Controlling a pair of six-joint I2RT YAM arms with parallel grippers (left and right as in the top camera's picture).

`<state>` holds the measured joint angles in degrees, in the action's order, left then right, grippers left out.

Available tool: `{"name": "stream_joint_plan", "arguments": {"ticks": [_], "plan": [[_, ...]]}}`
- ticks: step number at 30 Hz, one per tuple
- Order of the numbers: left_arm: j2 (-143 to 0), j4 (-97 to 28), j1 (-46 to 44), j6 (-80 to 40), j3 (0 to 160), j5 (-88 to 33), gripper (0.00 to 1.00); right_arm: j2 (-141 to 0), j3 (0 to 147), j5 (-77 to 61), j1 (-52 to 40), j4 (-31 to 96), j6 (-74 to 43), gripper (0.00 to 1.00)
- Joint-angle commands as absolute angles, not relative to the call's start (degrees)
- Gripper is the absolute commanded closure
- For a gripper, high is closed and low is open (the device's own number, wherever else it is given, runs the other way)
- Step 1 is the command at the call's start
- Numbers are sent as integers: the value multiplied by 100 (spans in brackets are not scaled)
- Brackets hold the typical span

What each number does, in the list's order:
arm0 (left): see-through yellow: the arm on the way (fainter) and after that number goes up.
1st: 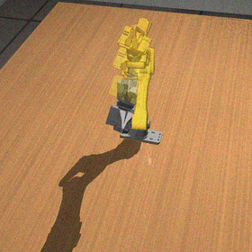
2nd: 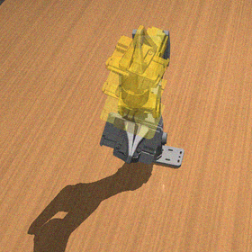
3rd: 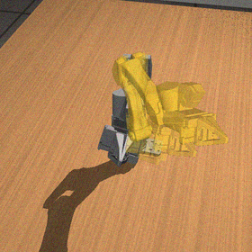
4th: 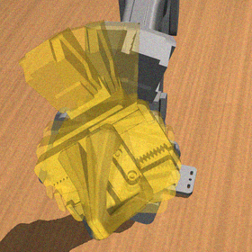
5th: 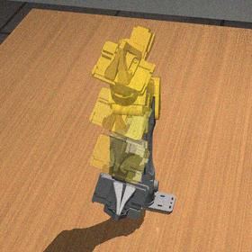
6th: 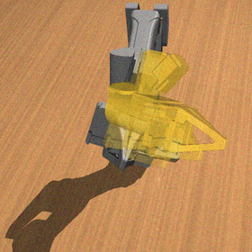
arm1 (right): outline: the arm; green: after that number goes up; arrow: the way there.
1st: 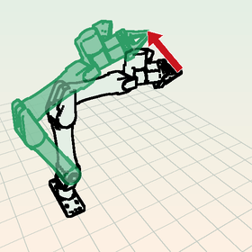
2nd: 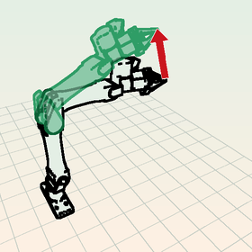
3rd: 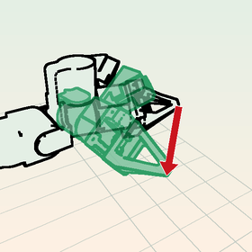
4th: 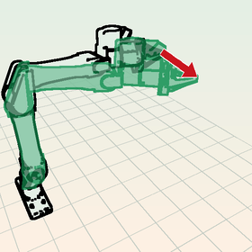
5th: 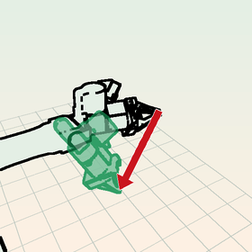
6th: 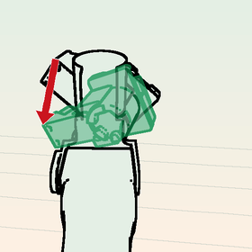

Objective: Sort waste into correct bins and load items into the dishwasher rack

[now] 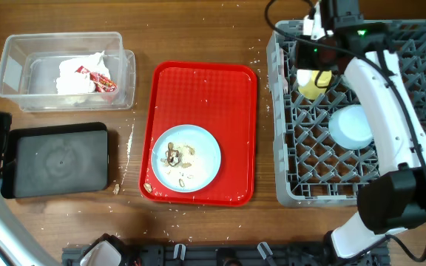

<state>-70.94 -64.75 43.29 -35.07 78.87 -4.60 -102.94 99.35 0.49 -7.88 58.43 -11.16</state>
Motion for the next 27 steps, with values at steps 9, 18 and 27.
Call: {"name": "stream_joint_plan", "arguments": {"ticks": [9, 18, 27], "plan": [[-7089, -6477, 4353, -3538, 7876, -491, 0, -10479, 9107, -537, -716, 5374, -897, 60], [-7089, -6477, 4353, -3538, 7876, -491, 0, -9878, 9384, -1706, -1629, 5664, -917, 28], [-7089, -6477, 4353, -3538, 7876, -491, 0, -9878, 9386, -4624, -2196, 5660, 1938, 11]]}}
